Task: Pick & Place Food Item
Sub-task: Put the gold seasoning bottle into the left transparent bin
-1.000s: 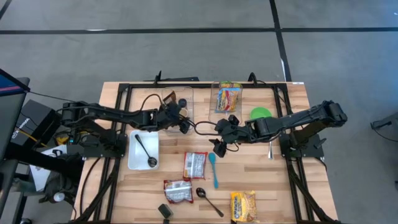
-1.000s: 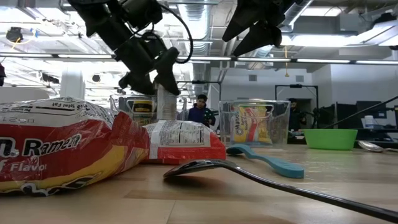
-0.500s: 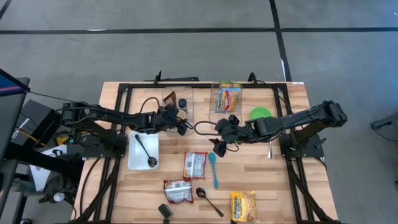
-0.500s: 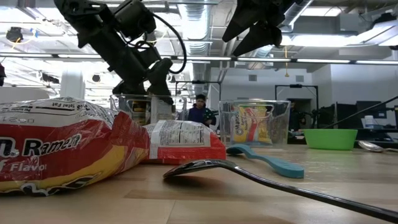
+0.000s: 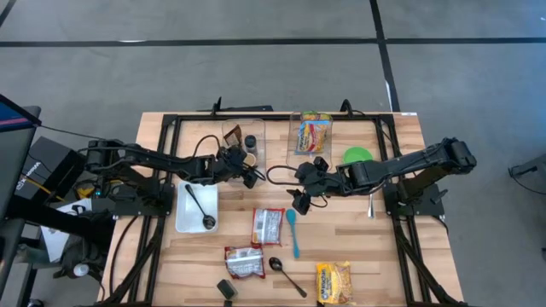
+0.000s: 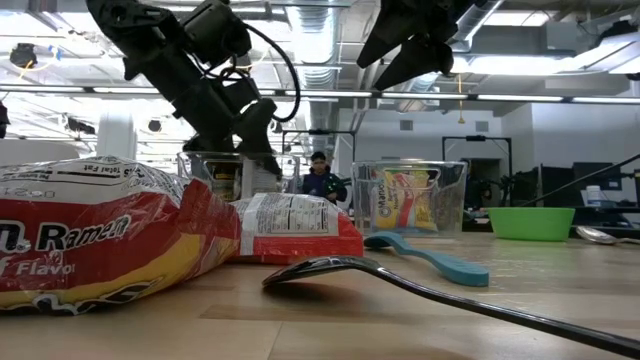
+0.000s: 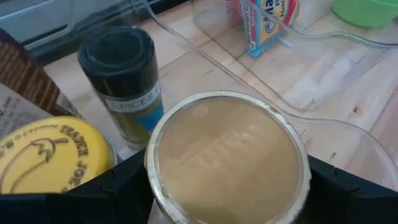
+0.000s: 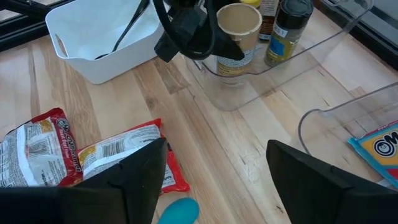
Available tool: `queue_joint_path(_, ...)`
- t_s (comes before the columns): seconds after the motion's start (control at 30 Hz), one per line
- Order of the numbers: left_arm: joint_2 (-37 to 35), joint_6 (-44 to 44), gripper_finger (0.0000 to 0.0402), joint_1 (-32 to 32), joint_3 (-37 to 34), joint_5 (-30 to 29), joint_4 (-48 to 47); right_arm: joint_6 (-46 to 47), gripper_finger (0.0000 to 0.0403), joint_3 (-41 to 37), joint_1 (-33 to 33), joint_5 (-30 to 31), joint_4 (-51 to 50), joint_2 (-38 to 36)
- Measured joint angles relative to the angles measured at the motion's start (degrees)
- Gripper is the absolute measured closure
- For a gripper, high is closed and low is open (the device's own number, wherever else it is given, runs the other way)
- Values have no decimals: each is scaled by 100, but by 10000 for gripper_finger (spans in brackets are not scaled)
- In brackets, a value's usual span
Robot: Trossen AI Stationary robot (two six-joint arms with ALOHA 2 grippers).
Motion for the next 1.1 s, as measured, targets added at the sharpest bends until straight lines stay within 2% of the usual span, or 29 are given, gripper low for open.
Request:
queue_joint_path(0.17, 209, 15, 119, -38, -2, -26, 470, 2, 134, 2, 0, 2, 85, 0)
queue_joint_path(0.63, 189, 23, 119, -7, -6, -19, 426, 0, 134, 2, 4, 2, 153, 0)
queue_joint_path(0.9, 197, -398, 119, 105, -20, 5, 389, 2, 134, 2, 4, 2, 155, 0)
queue_joint_path(1.1, 197, -411, 119, 105, -20, -224, 422, 0, 134, 2, 2, 2, 155, 0)
